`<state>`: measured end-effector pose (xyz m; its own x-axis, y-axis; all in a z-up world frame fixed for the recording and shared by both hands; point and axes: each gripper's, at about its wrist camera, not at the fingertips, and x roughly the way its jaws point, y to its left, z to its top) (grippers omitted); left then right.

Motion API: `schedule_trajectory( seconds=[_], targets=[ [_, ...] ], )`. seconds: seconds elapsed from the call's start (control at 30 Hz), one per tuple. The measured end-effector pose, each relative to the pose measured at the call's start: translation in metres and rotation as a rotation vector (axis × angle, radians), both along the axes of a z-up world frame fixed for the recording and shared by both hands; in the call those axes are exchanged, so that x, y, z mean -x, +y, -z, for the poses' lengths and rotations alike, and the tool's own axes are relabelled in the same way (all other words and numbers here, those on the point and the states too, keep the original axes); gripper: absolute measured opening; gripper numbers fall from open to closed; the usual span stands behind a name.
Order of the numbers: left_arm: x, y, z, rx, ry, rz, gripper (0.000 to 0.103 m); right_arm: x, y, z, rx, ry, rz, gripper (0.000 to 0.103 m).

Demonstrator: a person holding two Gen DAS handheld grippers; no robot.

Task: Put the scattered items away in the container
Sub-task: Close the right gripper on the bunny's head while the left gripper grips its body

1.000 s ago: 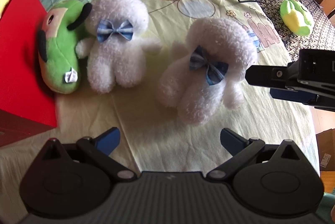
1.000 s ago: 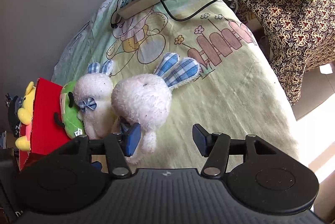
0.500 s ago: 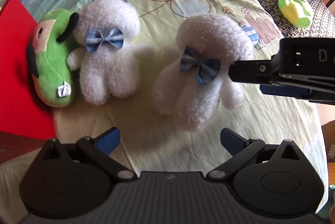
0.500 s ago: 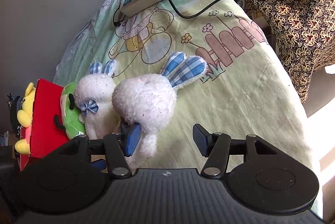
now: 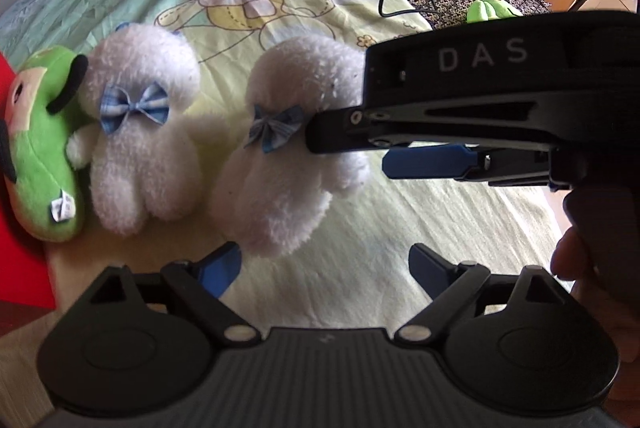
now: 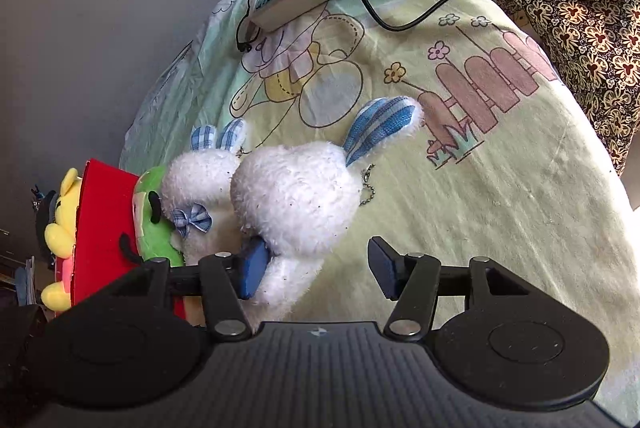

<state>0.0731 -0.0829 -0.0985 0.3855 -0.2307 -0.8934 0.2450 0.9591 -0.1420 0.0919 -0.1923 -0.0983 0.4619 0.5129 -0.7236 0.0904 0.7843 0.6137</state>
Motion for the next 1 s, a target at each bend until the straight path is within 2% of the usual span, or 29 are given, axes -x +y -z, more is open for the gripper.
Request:
schedule_trajectory(
  seconds=[0.17,0.23,0.4,0.47,0.63,0.77,0.87,0.97,1.0],
  targets=[
    [-0.007,0.009,-0.002,0.020,-0.052,0.007,0.088,-0.006,0.006,-0.002,-0.008,-0.014,0.003,0.057],
    [-0.013,0.010,0.001,0.027,-0.054,0.017,0.088,-0.008,0.009,-0.004,-0.003,-0.029,-0.012,0.047],
    [-0.016,0.012,0.004,0.086,-0.042,0.014,0.087,-0.008,0.005,-0.006,-0.001,-0.034,-0.026,0.041],
    [-0.014,0.012,0.002,0.126,-0.032,0.035,0.077,-0.007,0.000,-0.006,-0.009,-0.030,-0.027,0.037],
    [0.001,-0.002,-0.002,0.152,-0.033,0.121,0.073,0.002,-0.014,-0.008,0.006,-0.031,-0.027,0.028],
    [0.013,-0.010,-0.010,0.153,-0.058,0.174,0.075,0.010,-0.029,-0.004,0.022,-0.017,0.011,0.028],
    [0.015,-0.006,-0.021,0.158,-0.099,0.182,0.083,0.015,-0.035,-0.002,0.025,-0.021,0.017,0.034],
    [0.008,-0.002,-0.028,0.148,-0.138,0.171,0.084,0.017,-0.040,-0.004,-0.003,-0.040,0.045,0.038],
    [0.005,0.000,-0.029,0.151,-0.144,0.163,0.084,0.017,-0.040,-0.006,-0.016,-0.047,0.054,0.043]
  ],
)
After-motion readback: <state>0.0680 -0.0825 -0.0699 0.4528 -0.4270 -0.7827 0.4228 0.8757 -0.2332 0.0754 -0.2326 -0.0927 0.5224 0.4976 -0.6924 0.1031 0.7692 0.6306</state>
